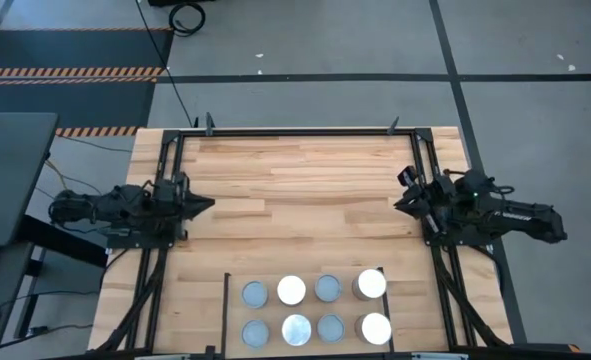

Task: Pick and place cans onto a shelf
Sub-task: Return to Home Position

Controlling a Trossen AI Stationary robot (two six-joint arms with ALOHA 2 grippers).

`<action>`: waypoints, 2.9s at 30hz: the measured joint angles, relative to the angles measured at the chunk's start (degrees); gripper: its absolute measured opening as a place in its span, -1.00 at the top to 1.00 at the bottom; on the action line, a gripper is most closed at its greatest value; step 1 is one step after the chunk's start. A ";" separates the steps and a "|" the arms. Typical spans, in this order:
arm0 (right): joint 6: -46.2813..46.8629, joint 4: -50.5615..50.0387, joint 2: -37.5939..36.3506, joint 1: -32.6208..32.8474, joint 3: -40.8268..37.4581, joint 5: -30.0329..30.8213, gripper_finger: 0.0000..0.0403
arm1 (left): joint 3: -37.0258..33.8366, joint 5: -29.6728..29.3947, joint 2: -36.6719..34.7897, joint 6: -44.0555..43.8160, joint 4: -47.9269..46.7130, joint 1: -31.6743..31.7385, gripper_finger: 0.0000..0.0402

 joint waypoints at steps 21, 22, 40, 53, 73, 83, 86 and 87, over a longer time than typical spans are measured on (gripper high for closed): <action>-4.58 -13.82 -7.22 12.59 0.88 17.44 0.81 | -10.90 0.65 0.04 -3.04 12.10 0.00 0.88; -5.27 -13.82 -7.02 12.38 1.14 17.72 0.81 | -10.90 0.84 0.06 -2.79 12.12 0.00 0.88; -8.10 -12.33 -7.02 11.91 -6.54 25.52 0.81 | -10.76 1.49 0.10 -3.07 10.33 0.04 0.88; -7.70 -22.63 -6.16 11.87 -6.54 27.93 0.81 | -11.77 18.10 0.03 -3.36 11.37 1.63 0.88; -7.84 -22.25 -6.16 11.87 -6.54 27.93 0.81 | -11.86 20.52 0.14 0.60 14.60 5.20 0.88; -7.84 -22.25 -6.16 11.87 -6.54 27.93 0.81 | -11.88 20.36 0.14 0.60 14.88 5.20 0.88; -7.84 -22.25 -6.16 11.87 -6.54 27.91 0.81 | -11.88 20.37 0.14 0.60 14.92 5.20 0.88; -7.84 -22.25 -6.16 11.87 -6.54 27.93 0.81 | -11.88 20.35 0.14 0.60 14.92 5.20 0.88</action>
